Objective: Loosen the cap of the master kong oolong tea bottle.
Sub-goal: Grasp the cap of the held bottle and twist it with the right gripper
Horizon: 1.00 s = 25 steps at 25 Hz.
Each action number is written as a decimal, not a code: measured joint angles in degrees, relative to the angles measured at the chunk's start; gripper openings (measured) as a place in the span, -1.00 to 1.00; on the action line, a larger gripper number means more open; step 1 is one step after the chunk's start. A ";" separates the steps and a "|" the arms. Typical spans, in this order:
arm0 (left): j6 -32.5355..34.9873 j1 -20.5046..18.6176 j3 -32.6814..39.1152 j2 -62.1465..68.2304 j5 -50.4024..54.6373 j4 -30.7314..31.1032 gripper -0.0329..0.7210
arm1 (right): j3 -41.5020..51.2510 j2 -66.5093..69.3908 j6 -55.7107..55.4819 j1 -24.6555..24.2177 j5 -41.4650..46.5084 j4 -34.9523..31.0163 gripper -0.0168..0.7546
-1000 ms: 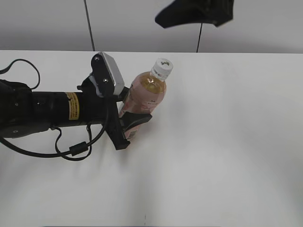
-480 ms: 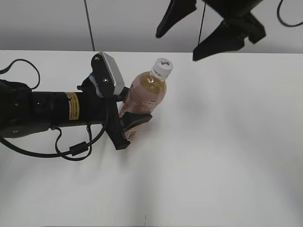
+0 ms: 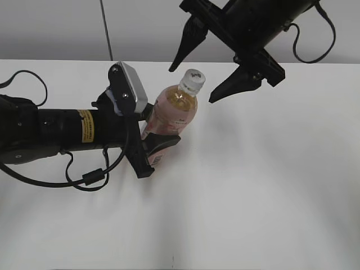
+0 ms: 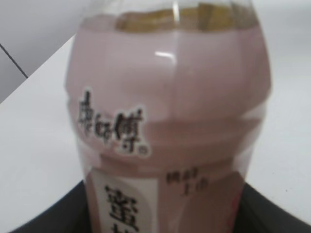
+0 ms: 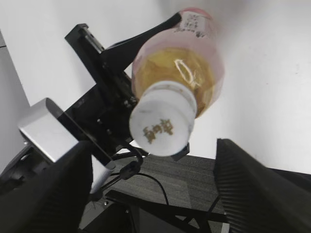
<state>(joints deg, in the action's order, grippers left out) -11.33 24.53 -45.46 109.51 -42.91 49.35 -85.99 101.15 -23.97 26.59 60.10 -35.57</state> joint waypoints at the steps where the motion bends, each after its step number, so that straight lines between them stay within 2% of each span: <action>1: 0.00 0.00 0.00 0.00 0.00 0.00 0.11 | 0.00 0.00 -0.41 0.00 -0.21 0.51 0.56; 6: 0.00 0.00 0.00 0.00 0.00 0.00 0.11 | 0.00 0.13 -1.90 -0.48 -3.30 1.58 0.51; 10: 0.00 0.00 0.00 0.00 0.00 0.00 0.11 | 0.00 1.45 -2.08 -0.70 -3.42 1.71 0.40; 16: 0.00 0.00 0.00 0.00 -0.06 0.00 0.11 | 0.00 2.03 -2.13 -0.86 -3.82 1.66 0.34; 18: 0.00 0.00 0.00 0.00 -0.06 0.00 0.11 | 0.00 2.03 -2.13 -0.86 -4.01 1.66 0.24; 23: 0.00 0.00 0.00 0.00 -0.06 0.00 0.11 | 0.00 2.03 -2.08 -0.86 -4.35 1.60 -0.18; 25: 0.05 0.00 0.00 0.00 0.05 0.13 0.11 | 0.00 2.03 -1.97 -0.86 -4.35 1.60 -0.22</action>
<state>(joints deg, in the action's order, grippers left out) -11.28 24.53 -45.46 109.51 -42.86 49.48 -85.99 103.19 -25.94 25.72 55.75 -33.97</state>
